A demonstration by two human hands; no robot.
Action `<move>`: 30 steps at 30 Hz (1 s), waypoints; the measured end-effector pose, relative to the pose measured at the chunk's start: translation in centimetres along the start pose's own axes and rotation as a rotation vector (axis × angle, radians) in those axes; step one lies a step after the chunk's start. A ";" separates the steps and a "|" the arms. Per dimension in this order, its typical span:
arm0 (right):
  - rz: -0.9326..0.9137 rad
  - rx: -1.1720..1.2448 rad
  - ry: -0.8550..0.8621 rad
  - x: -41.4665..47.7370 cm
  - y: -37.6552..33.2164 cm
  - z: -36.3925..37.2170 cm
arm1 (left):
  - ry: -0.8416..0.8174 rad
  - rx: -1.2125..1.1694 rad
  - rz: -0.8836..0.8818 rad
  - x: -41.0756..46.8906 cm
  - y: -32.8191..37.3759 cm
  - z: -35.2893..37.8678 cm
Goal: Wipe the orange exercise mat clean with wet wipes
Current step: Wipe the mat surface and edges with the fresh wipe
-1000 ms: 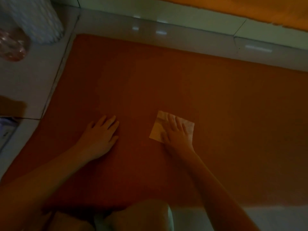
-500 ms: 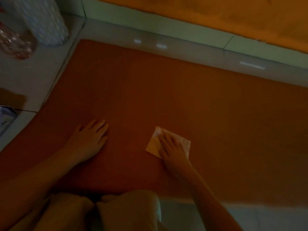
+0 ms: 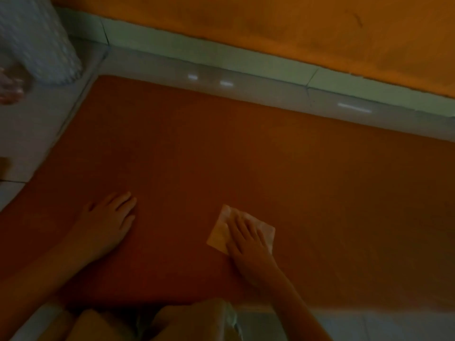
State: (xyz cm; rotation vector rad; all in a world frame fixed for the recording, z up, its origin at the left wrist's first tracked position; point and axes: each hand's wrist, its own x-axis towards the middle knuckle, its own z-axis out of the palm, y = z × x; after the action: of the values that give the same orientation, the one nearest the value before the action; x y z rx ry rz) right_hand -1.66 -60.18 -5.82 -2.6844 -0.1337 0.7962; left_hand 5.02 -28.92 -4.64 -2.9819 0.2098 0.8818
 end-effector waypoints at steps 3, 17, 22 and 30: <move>-0.079 -0.021 -0.010 1.0 -2.5 0.3 | 0.013 -0.022 -0.005 0.2 0.1 0.3; 0.027 -0.108 0.048 5.9 0.8 -1.1 | 0.077 0.000 0.006 0.8 2.4 -1.5; -0.260 -0.034 -0.043 3.5 -3.4 -0.4 | 0.096 -0.066 0.079 0.9 1.8 -0.7; -0.032 -0.137 0.058 9.2 0.4 -2.4 | 0.086 -0.115 0.137 1.5 1.4 -0.5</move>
State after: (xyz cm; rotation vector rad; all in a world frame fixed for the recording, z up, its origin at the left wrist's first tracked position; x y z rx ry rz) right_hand 7.35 -59.55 -8.80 -2.8231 -0.2234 0.7229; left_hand 6.35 -30.48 -5.04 -3.1473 0.3830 0.8036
